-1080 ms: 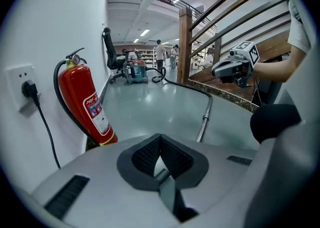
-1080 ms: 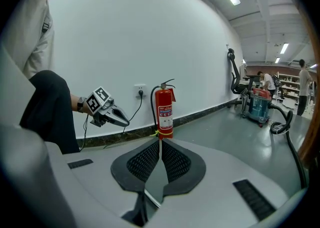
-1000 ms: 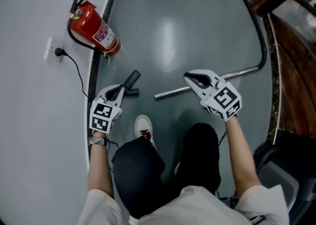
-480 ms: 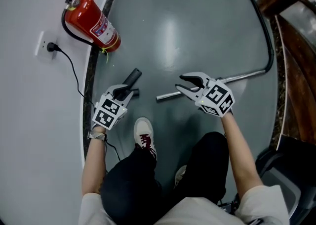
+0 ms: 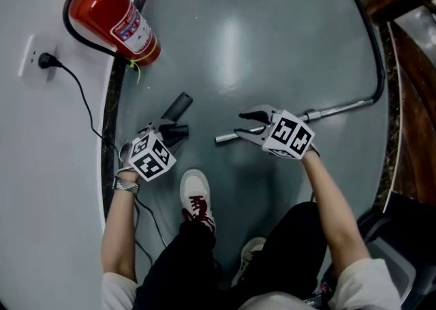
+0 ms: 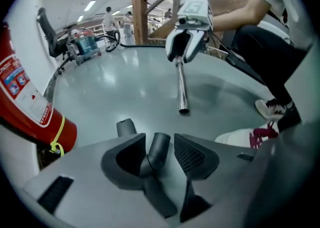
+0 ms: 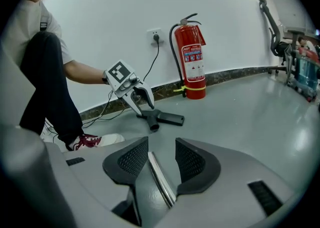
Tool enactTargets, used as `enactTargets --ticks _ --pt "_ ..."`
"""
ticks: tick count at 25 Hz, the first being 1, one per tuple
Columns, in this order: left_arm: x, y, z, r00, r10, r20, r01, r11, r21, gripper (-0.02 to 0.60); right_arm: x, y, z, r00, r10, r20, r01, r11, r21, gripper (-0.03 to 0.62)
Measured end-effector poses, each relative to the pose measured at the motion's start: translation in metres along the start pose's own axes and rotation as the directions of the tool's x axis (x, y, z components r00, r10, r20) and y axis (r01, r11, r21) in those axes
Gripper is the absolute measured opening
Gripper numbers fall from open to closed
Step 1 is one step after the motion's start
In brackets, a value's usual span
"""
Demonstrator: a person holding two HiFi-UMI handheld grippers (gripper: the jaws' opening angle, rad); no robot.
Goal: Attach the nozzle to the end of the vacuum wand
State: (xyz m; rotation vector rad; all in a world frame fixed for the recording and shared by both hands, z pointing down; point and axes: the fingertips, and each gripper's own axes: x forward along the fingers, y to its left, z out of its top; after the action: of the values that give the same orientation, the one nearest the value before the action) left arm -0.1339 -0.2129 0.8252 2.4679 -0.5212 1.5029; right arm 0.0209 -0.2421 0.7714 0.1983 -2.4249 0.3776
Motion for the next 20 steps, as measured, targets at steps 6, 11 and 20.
enactTargets --ticks 6,11,20 --pt "0.018 -0.007 -0.013 0.997 -0.054 -0.049 0.057 0.996 0.064 0.198 0.018 0.007 -0.038 0.991 0.048 -0.121 -0.058 0.995 -0.078 0.175" --pt "0.025 -0.007 -0.018 0.988 -0.08 -0.135 0.094 0.991 0.097 0.207 0.032 0.012 -0.077 0.954 0.029 -0.299 -0.105 0.964 -0.243 0.187" --pt "0.039 -0.018 -0.029 0.968 -0.065 -0.244 0.118 0.971 0.208 0.233 0.043 0.006 -0.12 0.859 -0.044 -0.509 -0.199 0.889 -0.412 0.192"
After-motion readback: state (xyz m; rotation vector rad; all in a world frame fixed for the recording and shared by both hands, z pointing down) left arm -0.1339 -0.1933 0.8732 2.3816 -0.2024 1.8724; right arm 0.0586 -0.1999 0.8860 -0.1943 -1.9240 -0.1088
